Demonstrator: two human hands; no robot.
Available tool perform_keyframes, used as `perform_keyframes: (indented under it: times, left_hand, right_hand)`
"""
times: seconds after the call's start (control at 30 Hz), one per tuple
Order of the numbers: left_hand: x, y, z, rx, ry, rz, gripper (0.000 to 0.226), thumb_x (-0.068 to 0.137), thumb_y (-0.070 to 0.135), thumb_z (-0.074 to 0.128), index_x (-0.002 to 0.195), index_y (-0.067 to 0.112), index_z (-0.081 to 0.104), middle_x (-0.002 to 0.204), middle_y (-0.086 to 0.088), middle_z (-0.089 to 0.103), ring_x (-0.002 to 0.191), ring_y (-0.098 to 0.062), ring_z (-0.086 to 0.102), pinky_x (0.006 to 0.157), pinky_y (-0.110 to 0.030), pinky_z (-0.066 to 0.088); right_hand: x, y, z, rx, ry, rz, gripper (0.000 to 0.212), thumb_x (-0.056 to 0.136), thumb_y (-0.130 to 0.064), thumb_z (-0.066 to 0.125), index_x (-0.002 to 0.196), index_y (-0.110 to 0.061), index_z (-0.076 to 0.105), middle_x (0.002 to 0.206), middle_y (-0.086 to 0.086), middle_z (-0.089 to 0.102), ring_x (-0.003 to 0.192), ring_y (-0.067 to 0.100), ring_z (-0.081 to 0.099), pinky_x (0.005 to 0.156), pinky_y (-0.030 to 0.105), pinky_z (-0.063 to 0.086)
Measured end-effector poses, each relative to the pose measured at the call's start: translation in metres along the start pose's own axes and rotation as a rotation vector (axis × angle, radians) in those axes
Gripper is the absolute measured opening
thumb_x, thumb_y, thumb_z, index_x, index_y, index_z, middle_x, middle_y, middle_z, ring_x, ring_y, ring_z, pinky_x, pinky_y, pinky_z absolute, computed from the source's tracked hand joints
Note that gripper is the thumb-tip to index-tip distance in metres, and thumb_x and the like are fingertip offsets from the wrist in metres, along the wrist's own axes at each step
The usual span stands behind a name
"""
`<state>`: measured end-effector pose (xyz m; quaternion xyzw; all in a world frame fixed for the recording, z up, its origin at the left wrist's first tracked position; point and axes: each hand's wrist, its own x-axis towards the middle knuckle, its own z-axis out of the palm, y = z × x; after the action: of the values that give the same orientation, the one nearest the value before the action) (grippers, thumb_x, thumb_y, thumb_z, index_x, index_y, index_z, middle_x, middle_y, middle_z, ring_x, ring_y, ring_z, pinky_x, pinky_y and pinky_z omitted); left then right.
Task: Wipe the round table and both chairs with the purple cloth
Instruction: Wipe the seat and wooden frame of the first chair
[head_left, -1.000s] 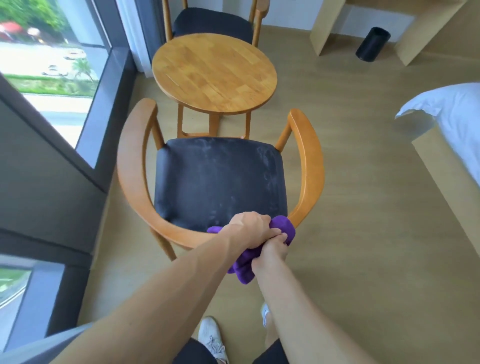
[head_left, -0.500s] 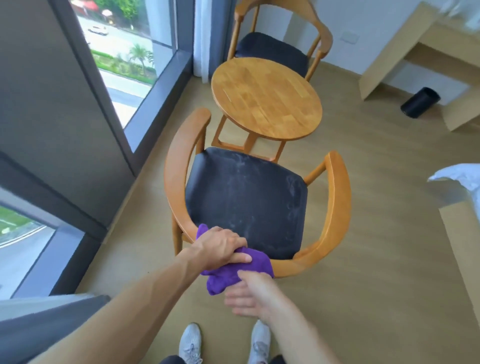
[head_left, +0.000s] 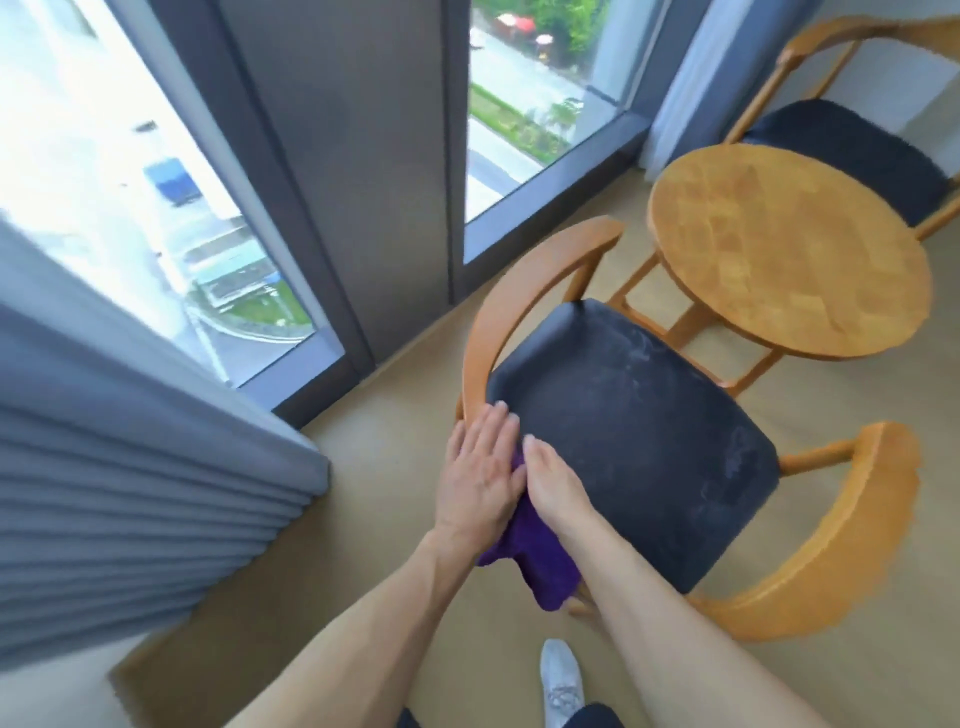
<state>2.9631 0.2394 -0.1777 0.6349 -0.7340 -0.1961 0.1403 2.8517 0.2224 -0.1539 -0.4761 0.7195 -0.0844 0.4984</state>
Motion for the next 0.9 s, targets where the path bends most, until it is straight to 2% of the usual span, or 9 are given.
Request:
perform_keyframes:
  times: [0.1,0.17,0.23,0.3,0.37,0.53,0.6,0.73,0.9]
  left_hand:
    - [-0.022,0.024,0.007,-0.197,0.092,-0.494,0.073,0.097,0.055,0.044,0.154,0.013,0.027,0.162,-0.008,0.025,0.149,-0.026,0.023,0.12,-0.044,0.021]
    - [-0.035,0.04,0.012,-0.403,0.189,-0.803,0.08,0.094,0.06,0.047,0.153,0.01,0.025,0.158,-0.012,0.029,0.145,-0.03,0.029,0.117,-0.046,0.027]
    - [-0.043,0.056,0.019,-0.679,0.226,-1.029,0.077,0.094,0.062,0.045,0.147,0.008,0.034,0.148,-0.016,0.042,0.137,-0.034,0.04,0.113,-0.048,0.035]
    - [-0.047,0.072,0.026,-0.903,0.218,-1.152,0.068,0.095,0.065,0.04,0.137,0.011,0.047,0.131,-0.013,0.059,0.122,-0.035,0.054,0.105,-0.046,0.044]
    - [-0.048,0.082,0.031,-1.001,0.213,-1.172,0.064,0.097,0.065,0.035,0.135,0.015,0.052,0.127,-0.01,0.063,0.118,-0.033,0.058,0.105,-0.045,0.045]
    - [-0.045,0.082,0.041,-0.981,0.268,-1.211,0.061,0.099,0.061,0.033,0.133,0.014,0.054,0.13,-0.011,0.062,0.121,-0.033,0.056,0.105,-0.043,0.043]
    - [-0.042,0.079,0.045,-0.991,0.27,-1.22,0.062,0.099,0.062,0.032,0.135,0.016,0.053,0.131,-0.011,0.061,0.123,-0.032,0.055,0.105,-0.041,0.042]
    - [-0.028,0.07,0.045,-1.018,0.283,-1.195,0.06,0.098,0.061,0.033,0.135,0.018,0.052,0.132,-0.009,0.061,0.124,-0.031,0.054,0.107,-0.041,0.042]
    - [-0.007,0.048,0.04,-1.073,0.309,-1.163,0.053,0.097,0.059,0.037,0.131,0.024,0.057,0.126,-0.004,0.064,0.117,-0.025,0.058,0.104,-0.04,0.044]
  right_hand:
    - [-0.012,-0.003,-0.009,-0.01,-0.109,-0.02,0.059,0.103,-0.048,0.017,0.129,-0.017,0.06,0.136,0.008,0.057,0.116,0.02,0.055,0.103,0.035,0.034]
    - [-0.02,-0.002,-0.012,-0.084,-0.144,-0.062,0.059,0.103,-0.048,0.015,0.13,-0.019,0.059,0.134,0.008,0.058,0.109,0.019,0.055,0.098,0.036,0.034]
    - [-0.022,0.003,-0.015,-0.176,-0.167,-0.09,0.056,0.104,-0.046,0.016,0.135,-0.017,0.053,0.137,0.009,0.055,0.118,0.025,0.051,0.098,0.037,0.035]
    - [-0.021,0.01,-0.017,-0.269,-0.175,-0.113,0.057,0.104,-0.045,0.018,0.137,-0.013,0.051,0.138,0.012,0.055,0.123,0.029,0.051,0.1,0.037,0.036]
    - [-0.017,0.017,-0.018,-0.346,-0.173,-0.111,0.06,0.102,-0.048,0.019,0.136,-0.01,0.052,0.136,0.013,0.057,0.123,0.031,0.052,0.1,0.038,0.038]
    - [-0.005,0.027,-0.016,-0.526,-0.195,-0.119,0.076,0.093,-0.07,0.017,0.134,-0.017,0.054,0.131,0.008,0.06,0.118,0.029,0.056,0.089,0.038,0.039]
    - [0.003,0.026,-0.012,-0.449,-0.243,-0.091,0.075,0.092,-0.072,0.02,0.129,-0.02,0.059,0.128,0.006,0.063,0.114,0.026,0.058,0.093,0.036,0.043]
    - [0.015,0.022,-0.006,-0.166,-0.262,-0.029,0.052,0.093,-0.067,0.034,0.106,-0.028,0.065,0.113,0.002,0.067,0.103,0.021,0.062,0.1,0.042,0.049]
    - [0.038,0.005,0.003,-0.078,-0.309,-0.012,0.052,0.095,-0.061,0.037,0.115,-0.022,0.065,0.114,0.005,0.068,0.104,0.023,0.064,0.1,0.045,0.049]
